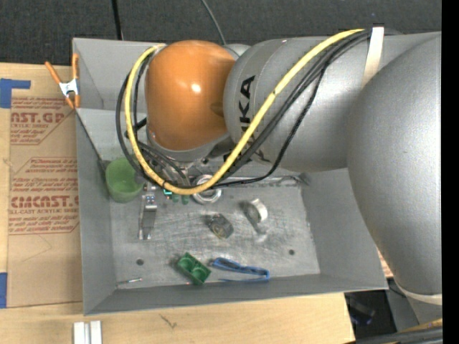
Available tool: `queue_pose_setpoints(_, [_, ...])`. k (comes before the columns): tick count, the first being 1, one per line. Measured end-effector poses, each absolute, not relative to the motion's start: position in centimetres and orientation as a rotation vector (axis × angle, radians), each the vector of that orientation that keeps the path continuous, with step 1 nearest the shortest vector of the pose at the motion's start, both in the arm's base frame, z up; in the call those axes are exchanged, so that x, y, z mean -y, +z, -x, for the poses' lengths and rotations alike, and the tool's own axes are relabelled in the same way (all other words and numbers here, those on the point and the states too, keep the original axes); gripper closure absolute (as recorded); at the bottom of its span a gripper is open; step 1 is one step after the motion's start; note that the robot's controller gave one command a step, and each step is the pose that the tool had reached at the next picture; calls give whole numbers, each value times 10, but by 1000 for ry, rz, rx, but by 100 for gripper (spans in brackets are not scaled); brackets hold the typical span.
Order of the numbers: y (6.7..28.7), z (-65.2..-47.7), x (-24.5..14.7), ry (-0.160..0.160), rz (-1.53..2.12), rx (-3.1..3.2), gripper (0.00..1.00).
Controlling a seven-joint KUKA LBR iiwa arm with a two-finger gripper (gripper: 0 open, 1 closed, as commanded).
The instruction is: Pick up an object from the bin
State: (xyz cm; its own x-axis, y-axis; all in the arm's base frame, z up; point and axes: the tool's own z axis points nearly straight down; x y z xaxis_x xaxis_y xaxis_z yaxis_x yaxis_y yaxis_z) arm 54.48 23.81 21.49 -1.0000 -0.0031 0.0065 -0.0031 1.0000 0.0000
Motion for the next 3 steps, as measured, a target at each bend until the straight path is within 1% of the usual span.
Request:
queue_pose_setpoints(1, [171,-480,-171,8,17,3131,0])
queue_pose_setpoints(2, [115,-480,-114,6,-103,3134,0])
queue_pose_setpoints(3, [77,-487,-111,-8,-82,3162,0])
